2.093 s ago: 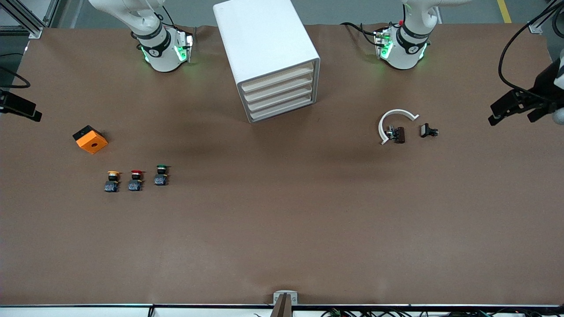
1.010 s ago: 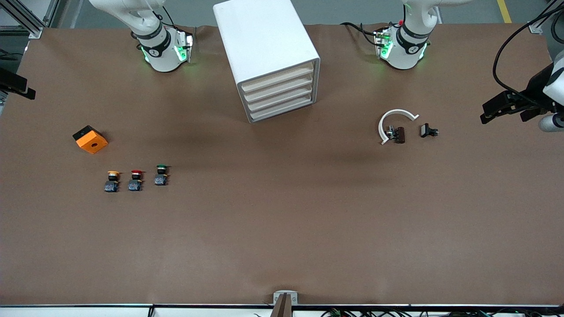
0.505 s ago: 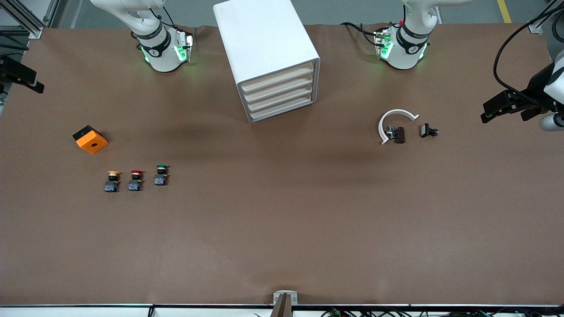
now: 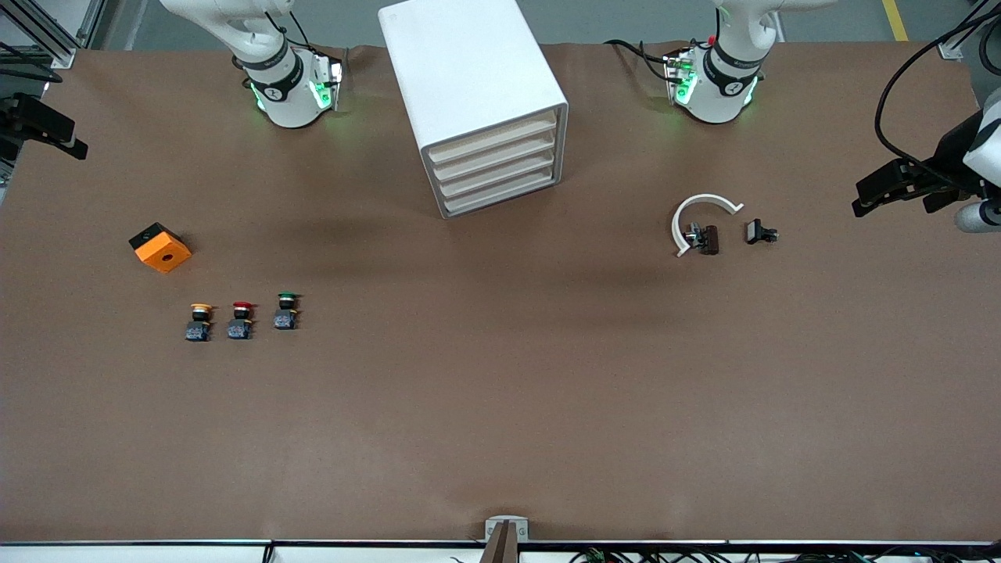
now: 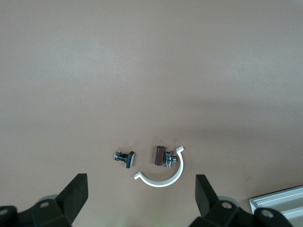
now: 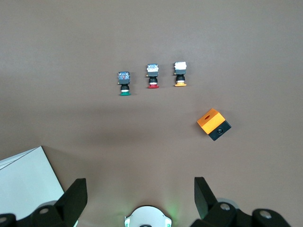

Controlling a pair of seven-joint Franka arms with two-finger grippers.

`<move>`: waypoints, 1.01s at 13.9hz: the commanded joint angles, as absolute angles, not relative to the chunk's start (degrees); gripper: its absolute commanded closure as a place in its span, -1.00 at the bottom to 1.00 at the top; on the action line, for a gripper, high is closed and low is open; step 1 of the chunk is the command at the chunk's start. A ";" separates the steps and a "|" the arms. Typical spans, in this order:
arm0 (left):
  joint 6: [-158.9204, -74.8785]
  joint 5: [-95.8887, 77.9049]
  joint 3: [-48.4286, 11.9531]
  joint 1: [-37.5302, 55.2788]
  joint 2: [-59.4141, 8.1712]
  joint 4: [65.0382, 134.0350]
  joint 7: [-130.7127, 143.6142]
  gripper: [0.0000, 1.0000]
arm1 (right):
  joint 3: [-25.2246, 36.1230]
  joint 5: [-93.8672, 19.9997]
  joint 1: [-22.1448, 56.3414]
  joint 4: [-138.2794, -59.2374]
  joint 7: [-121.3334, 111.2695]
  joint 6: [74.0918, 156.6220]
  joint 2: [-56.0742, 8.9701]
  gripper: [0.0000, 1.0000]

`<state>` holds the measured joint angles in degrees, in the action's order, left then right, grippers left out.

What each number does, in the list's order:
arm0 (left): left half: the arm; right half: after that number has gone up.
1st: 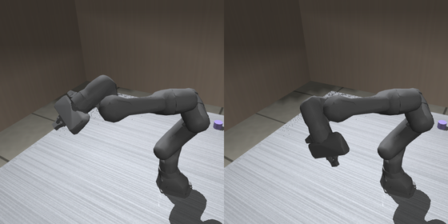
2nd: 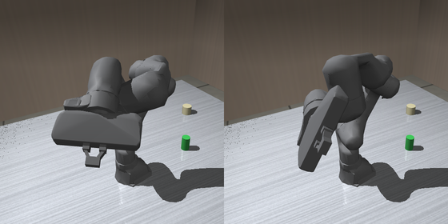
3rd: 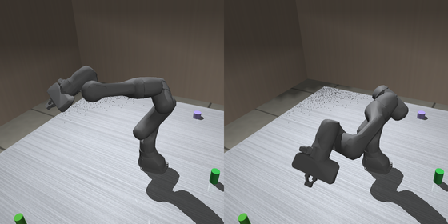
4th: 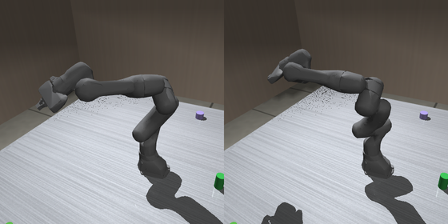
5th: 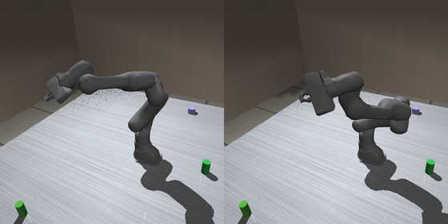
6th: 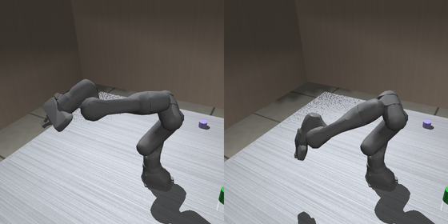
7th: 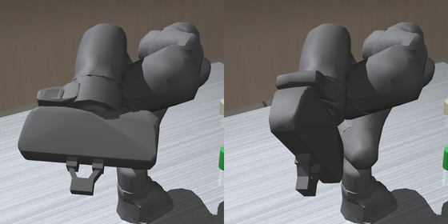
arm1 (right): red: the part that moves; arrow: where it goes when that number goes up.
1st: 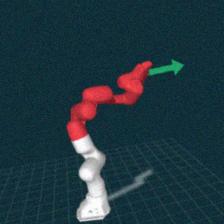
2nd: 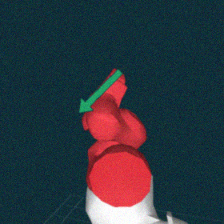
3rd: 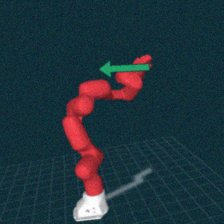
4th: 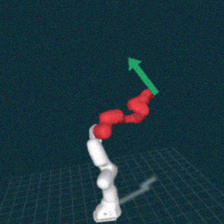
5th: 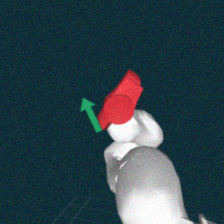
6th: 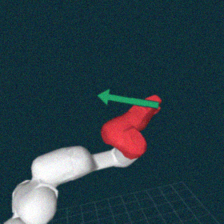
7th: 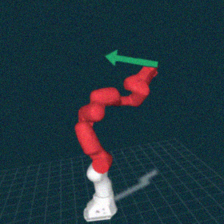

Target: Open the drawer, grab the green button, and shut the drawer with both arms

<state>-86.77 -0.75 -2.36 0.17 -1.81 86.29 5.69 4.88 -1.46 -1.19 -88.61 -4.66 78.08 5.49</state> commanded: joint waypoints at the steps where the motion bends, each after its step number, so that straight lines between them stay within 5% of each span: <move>1: -85.52 -0.44 -2.37 0.09 -2.55 84.81 4.57 -1.00 | 4.04 -1.67 -2.37 -90.35 -4.39 78.57 7.12 -1.00; 14: -84.99 -0.35 -2.37 0.44 -2.55 84.99 4.66 -1.00 | 3.96 -0.88 -2.20 -90.35 -8.70 82.88 8.17 -1.00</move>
<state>-86.28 -0.75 -2.37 0.25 -2.03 86.29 5.47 4.83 -1.13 -1.24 -88.76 -7.81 81.45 6.50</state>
